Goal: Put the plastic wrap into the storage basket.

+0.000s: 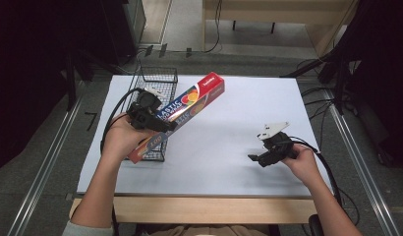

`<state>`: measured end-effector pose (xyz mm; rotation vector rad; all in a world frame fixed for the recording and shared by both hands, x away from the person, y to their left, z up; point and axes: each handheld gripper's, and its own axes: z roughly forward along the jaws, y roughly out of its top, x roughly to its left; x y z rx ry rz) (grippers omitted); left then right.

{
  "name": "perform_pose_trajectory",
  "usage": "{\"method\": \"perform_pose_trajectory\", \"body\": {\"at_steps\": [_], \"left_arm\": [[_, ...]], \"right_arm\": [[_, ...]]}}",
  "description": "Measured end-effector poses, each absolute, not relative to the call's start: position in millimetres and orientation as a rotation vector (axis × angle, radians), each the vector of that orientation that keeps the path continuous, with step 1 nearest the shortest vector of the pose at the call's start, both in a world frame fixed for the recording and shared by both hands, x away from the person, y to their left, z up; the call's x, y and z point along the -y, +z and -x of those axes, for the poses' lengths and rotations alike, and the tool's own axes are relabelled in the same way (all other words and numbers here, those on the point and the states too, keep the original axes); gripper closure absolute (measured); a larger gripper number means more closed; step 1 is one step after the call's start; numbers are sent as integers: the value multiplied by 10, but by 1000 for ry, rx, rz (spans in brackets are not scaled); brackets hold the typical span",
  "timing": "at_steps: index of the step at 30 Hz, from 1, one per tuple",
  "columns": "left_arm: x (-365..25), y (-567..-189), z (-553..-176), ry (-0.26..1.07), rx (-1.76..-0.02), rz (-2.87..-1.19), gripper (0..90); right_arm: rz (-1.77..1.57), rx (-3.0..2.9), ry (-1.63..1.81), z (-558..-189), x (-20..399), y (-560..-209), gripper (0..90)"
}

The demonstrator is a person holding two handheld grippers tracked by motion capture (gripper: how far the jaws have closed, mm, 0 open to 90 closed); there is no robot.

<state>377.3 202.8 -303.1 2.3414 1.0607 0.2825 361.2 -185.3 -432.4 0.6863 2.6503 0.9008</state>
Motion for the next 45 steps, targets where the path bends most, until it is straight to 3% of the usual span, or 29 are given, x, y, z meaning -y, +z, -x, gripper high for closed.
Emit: {"method": "perform_pose_trajectory", "body": {"at_steps": [17, 30, 45], "left_arm": [[-2264, -3124, -4156, 257, -1265, -2238, 402], [-2414, -3218, -4349, 382, -1470, -2174, 402], [-2611, -3349, -4485, 396, -1624, -2031, 402]], "right_arm": [[-669, -2639, 864, -3616, 1849, -4346, 197], [-671, -2634, 849, -3618, 1836, -4373, 197], [-657, -2644, 843, -3616, 1816, -4390, 197]]}}
